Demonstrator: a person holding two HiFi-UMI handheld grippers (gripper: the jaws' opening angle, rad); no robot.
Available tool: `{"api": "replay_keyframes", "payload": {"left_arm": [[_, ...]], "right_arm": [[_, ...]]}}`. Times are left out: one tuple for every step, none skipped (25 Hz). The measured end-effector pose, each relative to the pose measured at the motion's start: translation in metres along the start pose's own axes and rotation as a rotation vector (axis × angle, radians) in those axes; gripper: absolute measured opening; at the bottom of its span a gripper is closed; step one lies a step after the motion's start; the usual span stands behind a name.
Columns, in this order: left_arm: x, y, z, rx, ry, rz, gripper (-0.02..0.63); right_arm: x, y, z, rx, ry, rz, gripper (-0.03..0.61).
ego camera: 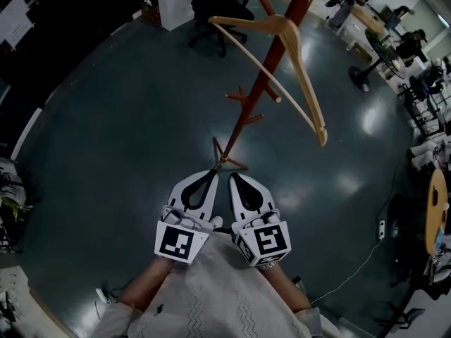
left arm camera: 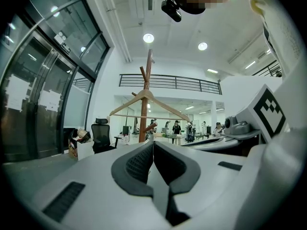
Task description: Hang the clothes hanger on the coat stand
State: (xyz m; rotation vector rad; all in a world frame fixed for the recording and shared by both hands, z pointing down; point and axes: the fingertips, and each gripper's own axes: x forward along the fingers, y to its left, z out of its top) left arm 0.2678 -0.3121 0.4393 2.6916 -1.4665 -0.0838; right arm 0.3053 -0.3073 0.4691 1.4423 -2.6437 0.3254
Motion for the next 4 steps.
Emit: {"api": "replay_keyframes", "payload": {"left_arm": [[-0.0007, 0.0005, 0.0005, 0.001, 0.0, 0.001, 0.012], [-0.0013, 0.001, 0.0013, 0.002, -0.001, 0.003, 0.012], [-0.0019, 0.0015, 0.0021, 0.003, -0.002, 0.004, 0.012], [-0.0025, 0.002, 0.003, 0.004, -0.003, 0.005, 0.012]], "right_arm": [[0.0001, 0.0011, 0.0009, -0.002, -0.002, 0.002, 0.018], [0.0002, 0.0024, 0.0017, -0.007, -0.003, 0.005, 0.018], [0.0003, 0.0036, 0.0025, -0.013, -0.004, 0.009, 0.018], [0.0004, 0.0049, 0.0032, -0.02, -0.005, 0.012, 0.018]]}}
